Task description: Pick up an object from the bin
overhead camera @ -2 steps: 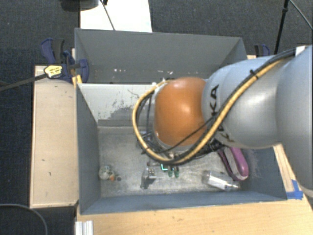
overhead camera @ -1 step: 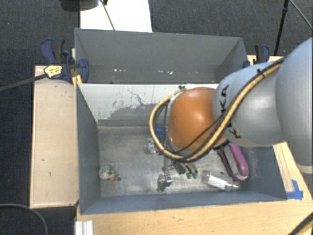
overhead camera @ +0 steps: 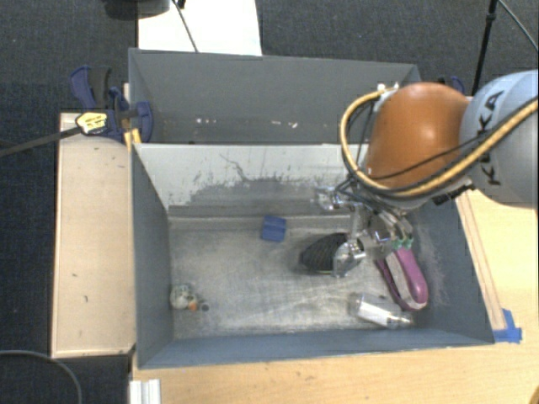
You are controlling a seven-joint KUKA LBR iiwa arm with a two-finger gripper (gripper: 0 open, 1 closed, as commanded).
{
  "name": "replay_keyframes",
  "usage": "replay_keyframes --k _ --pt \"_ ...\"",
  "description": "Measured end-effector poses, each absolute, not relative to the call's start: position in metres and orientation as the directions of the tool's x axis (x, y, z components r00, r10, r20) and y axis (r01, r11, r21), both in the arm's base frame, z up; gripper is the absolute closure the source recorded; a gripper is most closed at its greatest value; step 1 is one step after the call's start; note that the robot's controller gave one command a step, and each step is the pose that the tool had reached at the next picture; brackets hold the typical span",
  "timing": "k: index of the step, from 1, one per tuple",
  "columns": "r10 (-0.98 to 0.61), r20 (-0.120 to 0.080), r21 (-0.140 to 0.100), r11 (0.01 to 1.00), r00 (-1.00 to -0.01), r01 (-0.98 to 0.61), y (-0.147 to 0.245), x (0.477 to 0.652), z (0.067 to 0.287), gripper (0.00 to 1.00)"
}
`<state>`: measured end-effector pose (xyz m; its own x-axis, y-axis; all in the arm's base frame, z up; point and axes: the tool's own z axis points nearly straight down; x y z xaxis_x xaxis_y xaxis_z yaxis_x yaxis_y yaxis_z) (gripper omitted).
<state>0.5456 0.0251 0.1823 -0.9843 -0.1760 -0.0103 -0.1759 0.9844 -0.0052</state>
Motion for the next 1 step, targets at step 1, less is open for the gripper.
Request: replay_keyframes --k 1 --pt "-0.152 0.003 0.001 0.988 -0.988 -0.152 0.0122 0.5579 0.0725 0.0"
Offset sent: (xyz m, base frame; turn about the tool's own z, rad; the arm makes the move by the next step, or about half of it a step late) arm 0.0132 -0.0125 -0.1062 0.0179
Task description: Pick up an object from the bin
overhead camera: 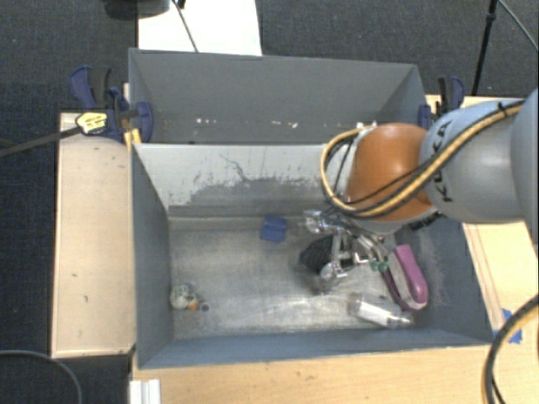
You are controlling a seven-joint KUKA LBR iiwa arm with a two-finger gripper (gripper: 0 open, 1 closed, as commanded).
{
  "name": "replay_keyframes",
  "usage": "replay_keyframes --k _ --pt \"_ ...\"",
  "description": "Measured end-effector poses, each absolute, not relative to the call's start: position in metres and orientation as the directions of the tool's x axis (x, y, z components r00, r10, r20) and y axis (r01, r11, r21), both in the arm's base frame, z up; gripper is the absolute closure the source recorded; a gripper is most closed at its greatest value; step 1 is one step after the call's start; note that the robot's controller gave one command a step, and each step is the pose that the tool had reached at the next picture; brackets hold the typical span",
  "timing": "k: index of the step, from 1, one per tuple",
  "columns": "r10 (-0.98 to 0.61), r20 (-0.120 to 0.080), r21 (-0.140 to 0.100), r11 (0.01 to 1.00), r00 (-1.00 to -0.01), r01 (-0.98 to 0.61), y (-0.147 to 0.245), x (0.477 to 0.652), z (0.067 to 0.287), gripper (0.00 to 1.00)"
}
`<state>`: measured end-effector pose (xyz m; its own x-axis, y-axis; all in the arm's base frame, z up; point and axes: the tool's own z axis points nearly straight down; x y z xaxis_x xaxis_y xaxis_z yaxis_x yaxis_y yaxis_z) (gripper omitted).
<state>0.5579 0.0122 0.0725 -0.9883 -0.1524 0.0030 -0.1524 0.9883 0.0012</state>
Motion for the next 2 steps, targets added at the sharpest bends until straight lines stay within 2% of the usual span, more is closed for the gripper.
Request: replay_keyframes --k 1,2 --pt "-0.148 -0.002 0.001 0.989 -0.989 -0.148 0.013 0.559 0.077 1.0" --pt "-0.268 -0.01 -0.002 0.963 -0.963 -0.268 0.014 0.572 0.215 1.0"
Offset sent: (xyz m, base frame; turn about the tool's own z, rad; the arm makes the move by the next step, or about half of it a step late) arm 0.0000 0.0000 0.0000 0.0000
